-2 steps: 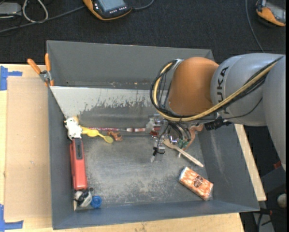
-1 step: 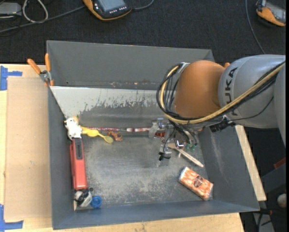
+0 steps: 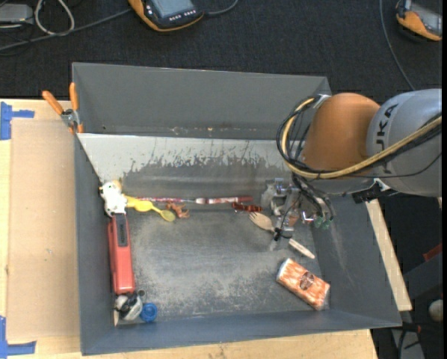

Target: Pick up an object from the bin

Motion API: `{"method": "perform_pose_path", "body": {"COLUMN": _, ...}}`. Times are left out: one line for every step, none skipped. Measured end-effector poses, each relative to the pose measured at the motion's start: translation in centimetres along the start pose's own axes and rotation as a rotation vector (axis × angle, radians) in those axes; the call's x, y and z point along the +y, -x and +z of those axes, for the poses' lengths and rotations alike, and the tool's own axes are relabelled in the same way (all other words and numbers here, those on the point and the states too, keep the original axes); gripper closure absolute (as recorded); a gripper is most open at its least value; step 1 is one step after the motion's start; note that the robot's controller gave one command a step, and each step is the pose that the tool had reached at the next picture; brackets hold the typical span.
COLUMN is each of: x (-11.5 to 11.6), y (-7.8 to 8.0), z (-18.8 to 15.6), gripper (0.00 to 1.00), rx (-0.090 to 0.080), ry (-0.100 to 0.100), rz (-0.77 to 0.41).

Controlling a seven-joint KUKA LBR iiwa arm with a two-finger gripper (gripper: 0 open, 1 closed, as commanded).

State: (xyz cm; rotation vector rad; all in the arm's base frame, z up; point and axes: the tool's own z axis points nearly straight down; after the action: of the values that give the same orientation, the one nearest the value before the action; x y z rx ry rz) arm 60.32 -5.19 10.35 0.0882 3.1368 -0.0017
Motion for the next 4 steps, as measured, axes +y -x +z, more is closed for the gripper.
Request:
{"method": "perform_pose_path", "body": {"x": -4.3, "y": -2.8, "z": -1.6, "gripper": 1.00, "rx": -0.003, "ry": 0.008, "rz": -0.003}}
{"method": "perform_pose_path", "body": {"x": -4.3, "y": -2.8, "z": -1.5, "gripper": 0.00, "rx": -0.003, "ry": 0.008, "rz": -0.001}}
{"method": "perform_pose_path", "body": {"x": -4.3, "y": -2.8, "z": -1.5, "gripper": 0.00, "rx": -0.003, "ry": 0.009, "rz": -0.001}}
{"method": "perform_pose_path", "body": {"x": -4.8, "y": -4.5, "z": 1.4, "gripper": 0.00, "rx": -0.004, "ry": 0.009, "rz": -0.085}}
